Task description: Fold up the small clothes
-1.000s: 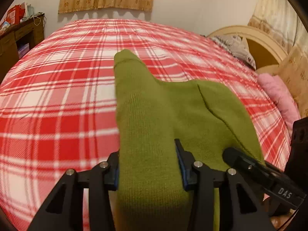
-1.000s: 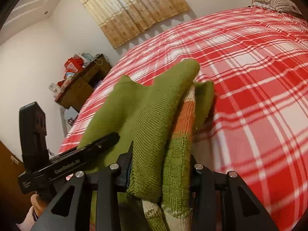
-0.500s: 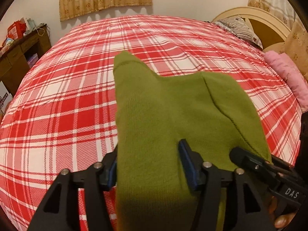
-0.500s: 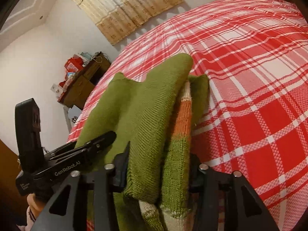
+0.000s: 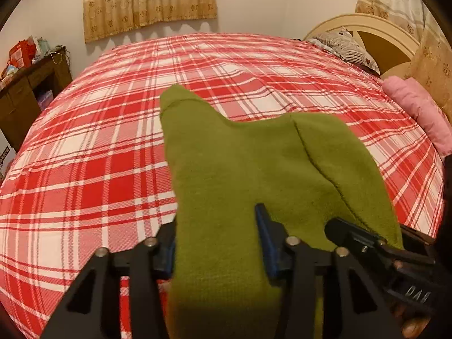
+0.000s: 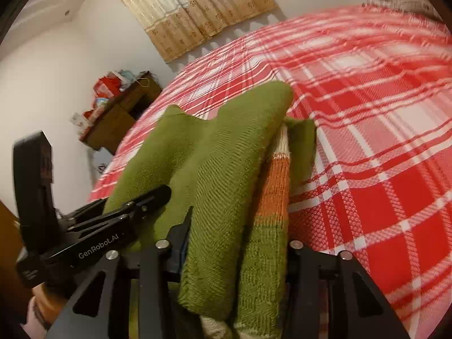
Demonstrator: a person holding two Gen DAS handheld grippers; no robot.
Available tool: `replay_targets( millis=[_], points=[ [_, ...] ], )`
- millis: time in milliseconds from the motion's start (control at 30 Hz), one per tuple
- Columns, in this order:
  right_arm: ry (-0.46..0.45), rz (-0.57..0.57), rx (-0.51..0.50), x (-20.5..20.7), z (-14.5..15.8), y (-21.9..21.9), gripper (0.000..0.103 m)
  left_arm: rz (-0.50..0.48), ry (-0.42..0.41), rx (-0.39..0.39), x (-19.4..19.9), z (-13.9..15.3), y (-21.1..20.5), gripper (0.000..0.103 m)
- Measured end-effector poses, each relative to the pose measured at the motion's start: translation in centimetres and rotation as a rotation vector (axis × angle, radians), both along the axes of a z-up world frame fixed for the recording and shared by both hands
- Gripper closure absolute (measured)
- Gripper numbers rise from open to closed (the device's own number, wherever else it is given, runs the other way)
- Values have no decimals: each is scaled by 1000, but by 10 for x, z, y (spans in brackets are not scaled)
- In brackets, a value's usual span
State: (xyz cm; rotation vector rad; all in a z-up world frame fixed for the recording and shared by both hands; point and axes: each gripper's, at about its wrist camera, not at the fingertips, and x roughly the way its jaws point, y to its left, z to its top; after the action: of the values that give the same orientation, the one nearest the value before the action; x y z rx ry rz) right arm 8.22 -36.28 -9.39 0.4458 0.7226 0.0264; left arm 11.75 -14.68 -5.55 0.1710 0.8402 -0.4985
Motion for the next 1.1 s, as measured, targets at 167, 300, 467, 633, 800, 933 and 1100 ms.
replay_targets(
  millis=[167,300,467,633,800,933,1100],
  points=[
    [-38,18,-75,-16,23,24,64,22,13,-29,-8,11,15,62],
    [-55,21,-45,-25,28,38,65,43,-4,-22,-17,14,27,62],
    [-65,22,-13,-32,28,57,65,71,-15,1,-24,18,42,62],
    [-72,23,-1,-35,33,71,65,84,-20,6,-27,19,52,62],
    [-78,21,-8,-41,37,80,65,85,-19,7,-33,20,58,62],
    [-86,26,-10,-45,40,88,65,89,-22,3,-37,21,65,62],
    [-100,56,-10,-45,46,101,65,110,-36,-8,-41,27,84,62]
  ],
)
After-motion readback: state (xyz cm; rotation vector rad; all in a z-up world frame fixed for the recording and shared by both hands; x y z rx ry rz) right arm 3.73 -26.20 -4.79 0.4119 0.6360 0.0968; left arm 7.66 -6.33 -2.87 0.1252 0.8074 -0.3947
